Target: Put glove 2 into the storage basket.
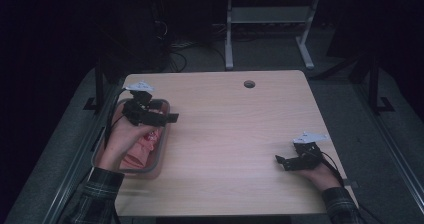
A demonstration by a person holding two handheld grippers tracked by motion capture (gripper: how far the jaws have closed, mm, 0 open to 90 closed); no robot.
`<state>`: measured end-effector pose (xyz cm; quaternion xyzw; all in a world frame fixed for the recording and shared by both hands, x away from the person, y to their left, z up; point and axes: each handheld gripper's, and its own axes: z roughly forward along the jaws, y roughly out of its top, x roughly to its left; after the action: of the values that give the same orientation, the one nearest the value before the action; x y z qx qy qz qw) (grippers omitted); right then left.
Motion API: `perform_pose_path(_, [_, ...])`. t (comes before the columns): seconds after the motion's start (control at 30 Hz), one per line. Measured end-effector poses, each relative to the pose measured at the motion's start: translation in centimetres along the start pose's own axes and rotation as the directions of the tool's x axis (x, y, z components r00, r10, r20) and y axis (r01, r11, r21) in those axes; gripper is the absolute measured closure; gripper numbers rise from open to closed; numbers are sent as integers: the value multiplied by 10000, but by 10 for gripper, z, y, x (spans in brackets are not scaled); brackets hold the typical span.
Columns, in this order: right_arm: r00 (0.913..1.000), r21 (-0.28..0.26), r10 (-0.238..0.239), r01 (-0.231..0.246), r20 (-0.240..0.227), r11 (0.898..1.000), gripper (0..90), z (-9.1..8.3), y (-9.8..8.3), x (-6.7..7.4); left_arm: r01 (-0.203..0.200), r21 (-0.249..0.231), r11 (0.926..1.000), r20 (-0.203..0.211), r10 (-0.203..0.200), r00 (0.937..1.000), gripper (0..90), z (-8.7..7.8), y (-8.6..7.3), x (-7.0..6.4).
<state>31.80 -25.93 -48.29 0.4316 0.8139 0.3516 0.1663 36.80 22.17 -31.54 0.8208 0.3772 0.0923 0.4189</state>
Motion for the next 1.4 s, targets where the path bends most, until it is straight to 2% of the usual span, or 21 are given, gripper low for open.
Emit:
perform_pose_path(0.17, [10000,3,5,-5,-1,10000,88,0,0,0,-208,-1,9998,189,208,9996,148,15,-1,-13])
perform_pose_path(0.3, [10000,0,11,-11,1,10000,88,0,0,0,-452,-6,9990,389,452,9982,148,32,-7,-28])
perform_pose_path(0.4, [10000,4,11,-11,0,10000,88,0,0,0,-623,15,9981,479,622,9969,148,39,-11,-33])
perform_pose_path(0.5, [10000,3,11,-11,1,10000,88,0,0,0,-923,126,9957,597,913,9940,148,53,-19,-43])
perform_pose_path(0.53, [10000,10,19,-19,0,10000,88,0,0,0,-1130,201,9934,583,1117,9920,148,57,-22,-44])
perform_pose_path(0.57, [10000,10,19,-19,0,10000,88,0,0,0,-1130,201,9934,583,1117,9920,148,57,-22,-44])
perform_pose_path(0.63, [10000,14,31,-31,-4,10000,88,0,0,0,-1200,239,9925,687,1182,9906,148,70,-31,-51])
perform_pose_path(0.83, [10000,19,-15,15,-26,10000,81,0,0,0,-1667,345,9854,809,1635,9832,148,89,-44,-62])
perform_pose_path(0.97, [10000,23,-8,8,-28,10000,81,0,0,0,-1897,411,9810,830,1858,9791,148,99,-53,-66])
perform_pose_path(1.13, [10000,22,-8,8,-30,10000,81,0,0,0,-1883,484,9809,823,1839,9795,147,110,-63,-69])
perform_pose_path(1.23, [10000,19,-14,14,-28,10000,81,0,0,0,-2088,644,9758,898,2028,9751,147,119,-72,-70])
perform_pose_path(1.4, [10000,16,-14,14,-26,10000,81,0,0,0,-2114,659,9752,941,2049,9743,147,127,-79,-71])
